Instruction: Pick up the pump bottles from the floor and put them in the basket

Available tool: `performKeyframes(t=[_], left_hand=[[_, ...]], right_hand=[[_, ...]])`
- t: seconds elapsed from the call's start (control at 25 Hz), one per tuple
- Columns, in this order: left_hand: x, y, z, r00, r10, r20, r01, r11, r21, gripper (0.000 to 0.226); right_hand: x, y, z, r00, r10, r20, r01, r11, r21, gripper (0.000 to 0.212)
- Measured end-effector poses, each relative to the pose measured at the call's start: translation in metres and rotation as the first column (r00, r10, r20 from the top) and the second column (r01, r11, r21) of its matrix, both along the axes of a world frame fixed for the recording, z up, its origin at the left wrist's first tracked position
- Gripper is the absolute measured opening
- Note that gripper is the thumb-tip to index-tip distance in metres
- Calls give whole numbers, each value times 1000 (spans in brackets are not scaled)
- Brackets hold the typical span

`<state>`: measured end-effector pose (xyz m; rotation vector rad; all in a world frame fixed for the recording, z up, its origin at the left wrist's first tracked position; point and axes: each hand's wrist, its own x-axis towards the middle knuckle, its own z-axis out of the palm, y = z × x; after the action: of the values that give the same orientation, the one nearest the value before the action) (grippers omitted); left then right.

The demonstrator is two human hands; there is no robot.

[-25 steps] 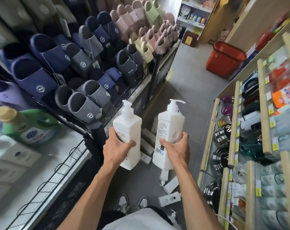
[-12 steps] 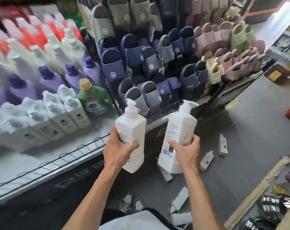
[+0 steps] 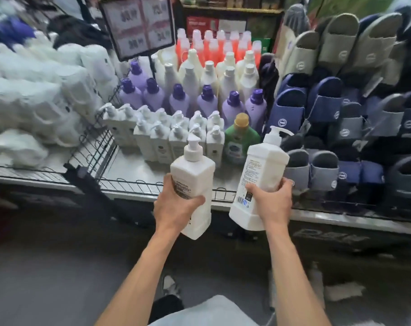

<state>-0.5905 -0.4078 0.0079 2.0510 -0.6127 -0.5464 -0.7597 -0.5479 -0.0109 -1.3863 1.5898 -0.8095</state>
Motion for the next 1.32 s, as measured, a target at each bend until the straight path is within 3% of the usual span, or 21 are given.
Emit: performKeyframes(t=[0.24, 0.44, 0.6, 1.0, 1.32], left_hand=[[75, 33, 4, 987, 158, 27, -158, 987, -4, 67], [135, 56, 9, 976, 212, 54, -209, 977, -48, 68], [191, 78, 13, 965, 251, 79, -248, 968, -43, 72], [293, 125, 20, 886, 438, 150, -440, 898, -20, 77], [348, 145, 21, 678, 724, 125, -724, 688, -56, 73]], right_hand=[[111, 12, 11, 985, 172, -2, -172, 985, -20, 79], [198, 27, 22, 961, 276, 3, -276, 960, -56, 70], [272, 38, 25, 910, 412, 45, -409, 910, -75, 74], [413, 50, 26, 654, 756, 21, -738, 644, -201, 71], [524, 52, 35, 335, 942, 9, -913, 328, -242, 78]])
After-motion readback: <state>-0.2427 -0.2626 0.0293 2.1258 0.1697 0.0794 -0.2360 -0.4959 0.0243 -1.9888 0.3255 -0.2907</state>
